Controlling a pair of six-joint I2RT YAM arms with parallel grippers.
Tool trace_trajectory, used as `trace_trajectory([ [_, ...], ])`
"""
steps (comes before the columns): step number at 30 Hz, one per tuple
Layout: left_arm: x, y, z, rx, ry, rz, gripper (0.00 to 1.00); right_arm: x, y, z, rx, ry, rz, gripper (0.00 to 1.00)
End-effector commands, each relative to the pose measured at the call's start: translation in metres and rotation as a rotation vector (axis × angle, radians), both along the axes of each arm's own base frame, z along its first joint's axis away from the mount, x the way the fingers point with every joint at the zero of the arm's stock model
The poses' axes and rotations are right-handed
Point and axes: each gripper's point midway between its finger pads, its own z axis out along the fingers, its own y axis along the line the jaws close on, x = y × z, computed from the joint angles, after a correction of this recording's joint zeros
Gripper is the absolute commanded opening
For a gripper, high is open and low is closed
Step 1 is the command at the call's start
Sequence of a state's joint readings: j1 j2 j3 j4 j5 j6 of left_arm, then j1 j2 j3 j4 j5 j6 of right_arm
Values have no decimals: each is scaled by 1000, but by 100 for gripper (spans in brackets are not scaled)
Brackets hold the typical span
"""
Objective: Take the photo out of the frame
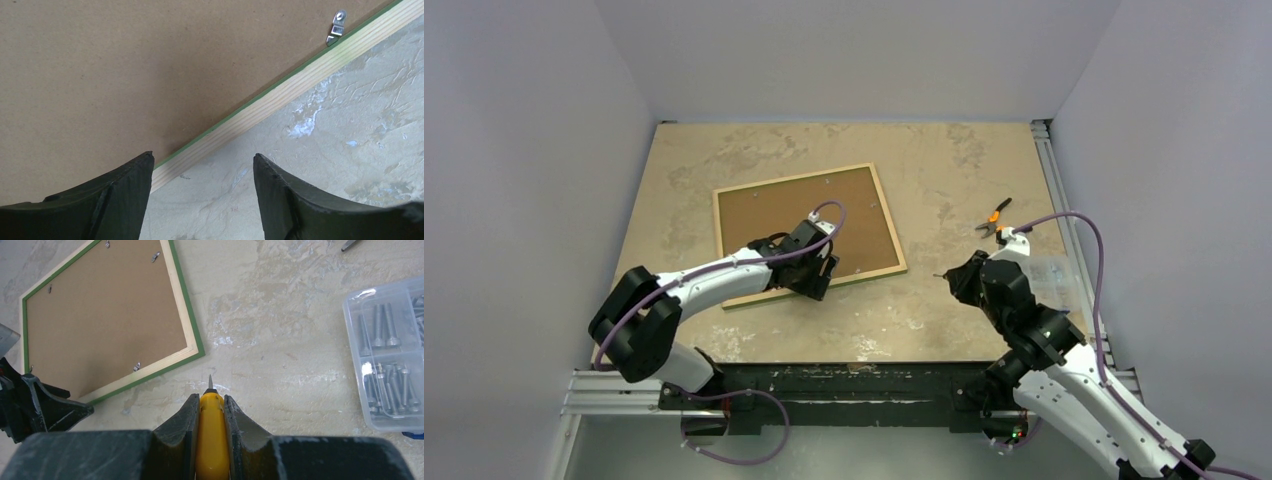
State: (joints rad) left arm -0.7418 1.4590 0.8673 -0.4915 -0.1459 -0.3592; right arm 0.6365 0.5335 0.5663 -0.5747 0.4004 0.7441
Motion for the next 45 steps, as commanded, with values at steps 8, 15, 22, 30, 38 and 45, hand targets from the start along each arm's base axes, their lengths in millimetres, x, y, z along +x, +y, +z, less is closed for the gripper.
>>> trace_trajectory([
  [8, 9, -12, -14, 80, -31, -22, 70, 1, 4, 5, 29, -21, 8, 0],
  [15, -5, -16, -23, 107, 1, -11, 49, 0, 4, 3, 33, -18, 8, 0],
  [22, -18, -39, -32, 91, 51, -15, 23, 1, 6, 0, 32, -12, 13, 0],
  [30, -9, -93, -17, -106, 114, -16, 10, 0, 4, -1, 27, -9, 8, 0],
  [38, 1, -154, -11, -391, 269, 7, 5, 0, 9, -12, 19, 23, 24, 0],
  [45, 9, -167, -7, -603, 287, 129, 0, 5, 28, -29, 12, 79, 91, 0],
])
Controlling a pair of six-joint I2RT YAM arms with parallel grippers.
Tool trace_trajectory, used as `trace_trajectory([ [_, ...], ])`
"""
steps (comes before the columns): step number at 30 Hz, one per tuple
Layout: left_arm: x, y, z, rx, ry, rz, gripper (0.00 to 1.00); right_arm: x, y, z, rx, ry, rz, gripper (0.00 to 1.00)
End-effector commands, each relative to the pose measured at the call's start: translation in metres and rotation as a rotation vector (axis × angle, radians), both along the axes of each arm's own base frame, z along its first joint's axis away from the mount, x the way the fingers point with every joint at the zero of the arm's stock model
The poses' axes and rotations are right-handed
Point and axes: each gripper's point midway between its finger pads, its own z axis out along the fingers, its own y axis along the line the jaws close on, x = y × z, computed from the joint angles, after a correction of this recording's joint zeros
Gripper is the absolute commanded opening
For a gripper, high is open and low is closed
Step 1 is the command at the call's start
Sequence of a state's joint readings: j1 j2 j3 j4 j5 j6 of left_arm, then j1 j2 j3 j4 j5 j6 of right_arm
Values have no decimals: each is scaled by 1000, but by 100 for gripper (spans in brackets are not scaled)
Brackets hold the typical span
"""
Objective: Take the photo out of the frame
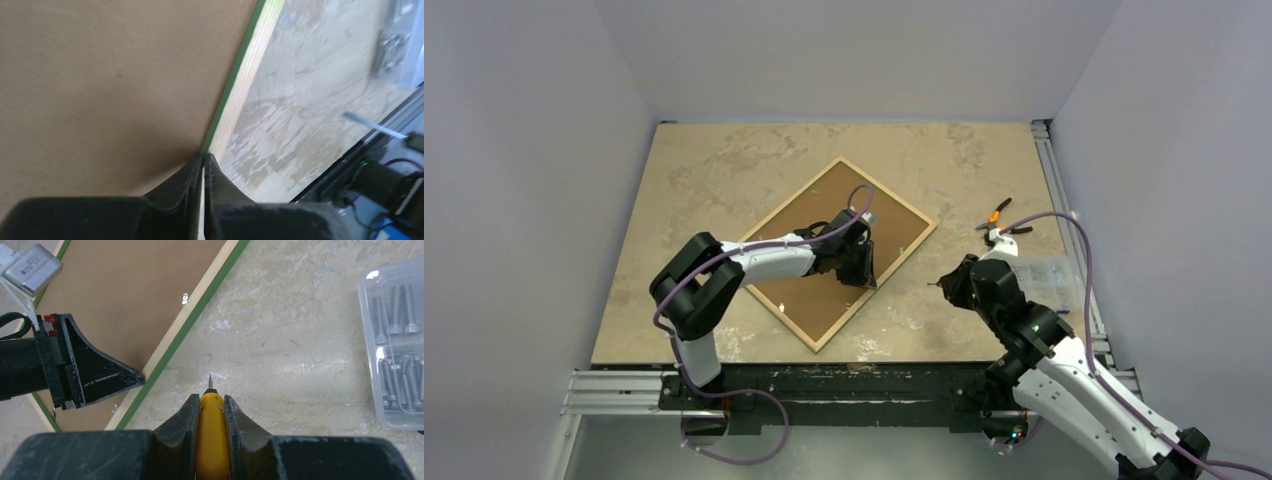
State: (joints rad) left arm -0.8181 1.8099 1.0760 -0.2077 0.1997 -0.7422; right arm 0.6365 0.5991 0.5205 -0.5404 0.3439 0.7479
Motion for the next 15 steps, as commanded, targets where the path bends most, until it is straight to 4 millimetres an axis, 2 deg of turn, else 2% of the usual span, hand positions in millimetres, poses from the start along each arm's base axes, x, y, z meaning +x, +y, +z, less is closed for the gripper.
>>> trace_trajectory([
  [1, 2, -18, 8, -162, 38, 70, 0, 10, 19, -3, 25, 9, 52, 0],
  [3, 6, -25, 22, -206, 2, 56, 3, 14, 21, -11, -7, 37, 50, 0],
  [5, 6, -27, 34, -232, -20, 34, 12, 20, 20, -15, -44, 54, 40, 0],
  [9, 3, -19, 59, -234, -103, -25, 42, 39, 15, -15, -90, 69, 9, 0],
  [11, 3, -12, 75, -214, -155, -61, 53, 51, 9, -17, -84, 89, -4, 0],
  [15, 3, -1, 128, -221, -279, -146, 66, 71, 3, -16, -74, 83, -15, 0],
])
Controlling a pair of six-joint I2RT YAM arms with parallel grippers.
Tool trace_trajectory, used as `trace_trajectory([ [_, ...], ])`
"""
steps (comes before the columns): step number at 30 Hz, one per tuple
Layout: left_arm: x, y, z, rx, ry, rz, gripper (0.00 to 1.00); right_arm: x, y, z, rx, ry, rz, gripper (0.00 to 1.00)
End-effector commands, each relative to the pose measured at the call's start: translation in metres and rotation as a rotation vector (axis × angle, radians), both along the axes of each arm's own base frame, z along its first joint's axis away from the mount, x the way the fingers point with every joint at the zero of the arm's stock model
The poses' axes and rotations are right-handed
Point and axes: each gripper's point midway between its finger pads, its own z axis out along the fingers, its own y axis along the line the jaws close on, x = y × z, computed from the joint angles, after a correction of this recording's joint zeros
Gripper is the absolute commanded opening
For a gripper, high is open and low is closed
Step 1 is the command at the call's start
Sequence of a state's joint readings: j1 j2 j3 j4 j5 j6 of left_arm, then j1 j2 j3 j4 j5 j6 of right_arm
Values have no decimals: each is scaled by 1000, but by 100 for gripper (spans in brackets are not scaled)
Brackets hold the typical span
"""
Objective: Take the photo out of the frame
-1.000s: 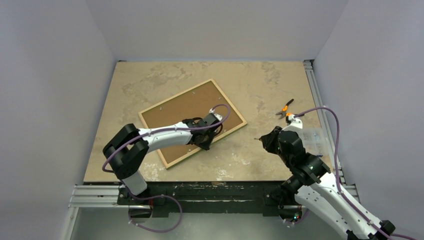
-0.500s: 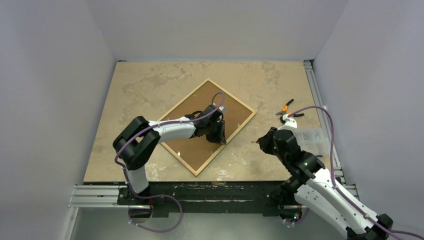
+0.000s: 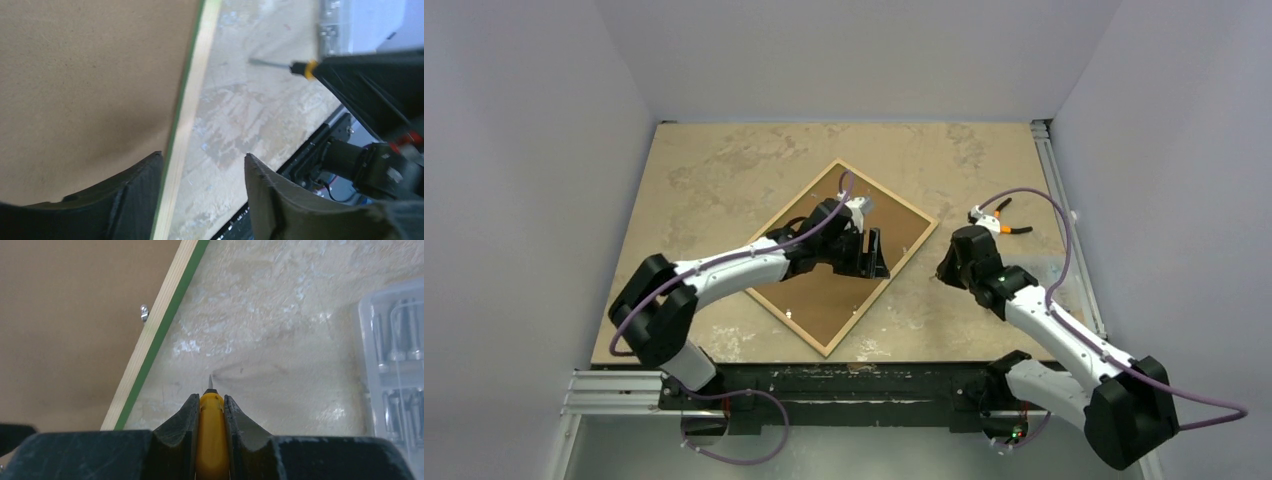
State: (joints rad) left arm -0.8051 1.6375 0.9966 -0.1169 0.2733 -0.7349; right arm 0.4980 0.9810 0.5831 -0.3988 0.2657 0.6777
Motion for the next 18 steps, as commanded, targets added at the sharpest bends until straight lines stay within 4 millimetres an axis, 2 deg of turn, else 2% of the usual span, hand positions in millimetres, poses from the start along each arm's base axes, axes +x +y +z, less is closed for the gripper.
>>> trace_trajectory([
  [1, 8, 7, 86, -52, -228, -111, 67, 35, 3, 27, 24, -90, 20, 0],
  [6, 10, 29, 157, -41, -400, -170, 69, 57, 4, 27, -5, -84, 10, 0],
  [10, 5, 49, 191, 11, -525, -218, 70, 73, 7, 22, -23, -70, -1, 0],
  [14, -7, 53, 196, 28, -529, -299, 71, 93, 15, 22, -30, -82, 9, 0],
  [18, -11, 55, 180, 29, -520, -315, 71, 118, 26, 24, -39, -83, 19, 0],
])
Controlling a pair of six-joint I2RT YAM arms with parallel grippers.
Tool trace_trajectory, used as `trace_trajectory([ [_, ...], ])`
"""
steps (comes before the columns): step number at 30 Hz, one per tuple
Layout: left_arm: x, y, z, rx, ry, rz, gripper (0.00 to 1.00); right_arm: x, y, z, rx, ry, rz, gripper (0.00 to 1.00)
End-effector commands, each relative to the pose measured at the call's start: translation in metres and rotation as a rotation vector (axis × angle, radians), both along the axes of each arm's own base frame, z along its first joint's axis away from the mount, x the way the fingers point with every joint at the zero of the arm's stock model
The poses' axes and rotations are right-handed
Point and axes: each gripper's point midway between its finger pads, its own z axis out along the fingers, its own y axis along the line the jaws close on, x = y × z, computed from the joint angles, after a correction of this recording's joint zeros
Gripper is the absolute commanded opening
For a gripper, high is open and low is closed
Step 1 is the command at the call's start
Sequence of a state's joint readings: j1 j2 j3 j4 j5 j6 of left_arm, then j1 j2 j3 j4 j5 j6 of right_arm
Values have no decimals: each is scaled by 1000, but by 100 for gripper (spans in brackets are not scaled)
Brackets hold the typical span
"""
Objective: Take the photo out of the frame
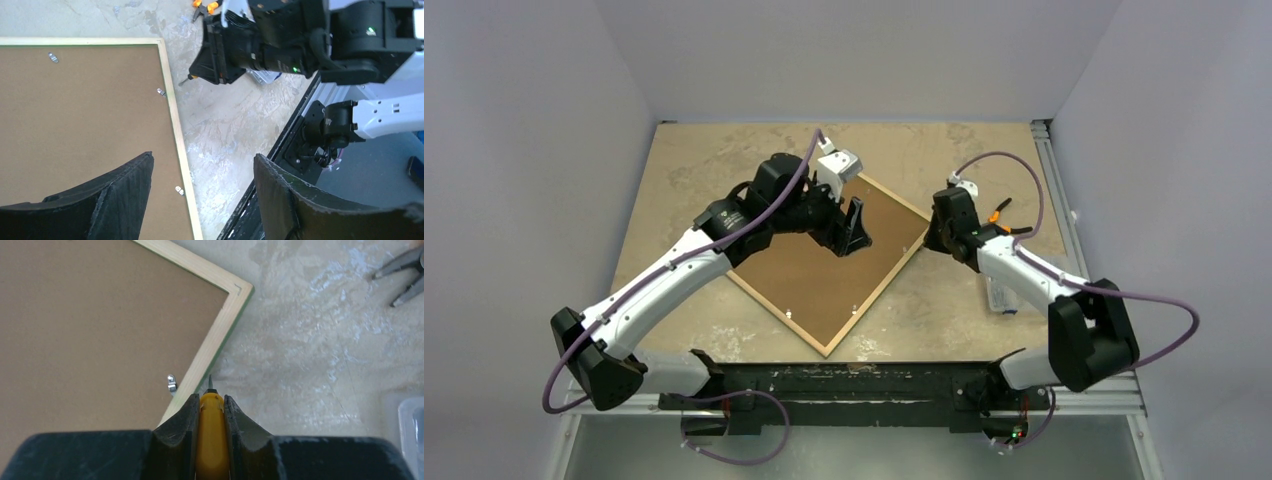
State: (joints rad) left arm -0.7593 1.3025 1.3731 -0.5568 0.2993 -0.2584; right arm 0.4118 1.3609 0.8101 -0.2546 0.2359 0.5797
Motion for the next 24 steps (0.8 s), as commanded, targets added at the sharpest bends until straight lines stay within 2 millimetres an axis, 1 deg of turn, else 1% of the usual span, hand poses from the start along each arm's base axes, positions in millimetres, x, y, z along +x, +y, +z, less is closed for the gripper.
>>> trace_trajectory([
  [1, -11, 11, -24, 79, 6, -46, 71, 43, 15, 26, 9, -92, 18, 0],
  [8, -22, 16, -16, 117, -102, -8, 72, 80, 34, 27, 6, -116, 59, 0],
  [11, -23, 18, -14, 129, -124, 11, 71, 93, 41, 29, 6, -115, 70, 0],
  [13, -21, 19, -15, 131, -124, 27, 71, 97, 38, 33, -21, -103, 55, 0],
  [14, -21, 20, -14, 133, -124, 34, 72, 100, 33, 40, -46, -105, 34, 0],
  [17, -18, 22, -14, 140, -129, 52, 72, 94, 25, 50, -94, -59, -2, 0],
  [18, -17, 23, -15, 147, -130, 56, 72, 91, 25, 55, -106, -49, 1, 0],
  [21, -14, 25, -17, 164, -131, 73, 71, 86, 35, 70, -148, -51, 41, 0],
  [22, -14, 25, -18, 168, -129, 74, 71, 86, 40, 73, -153, -49, 55, 0],
  [24, -13, 25, -19, 171, -127, 74, 72, 84, 43, 71, -160, -14, 73, 0],
])
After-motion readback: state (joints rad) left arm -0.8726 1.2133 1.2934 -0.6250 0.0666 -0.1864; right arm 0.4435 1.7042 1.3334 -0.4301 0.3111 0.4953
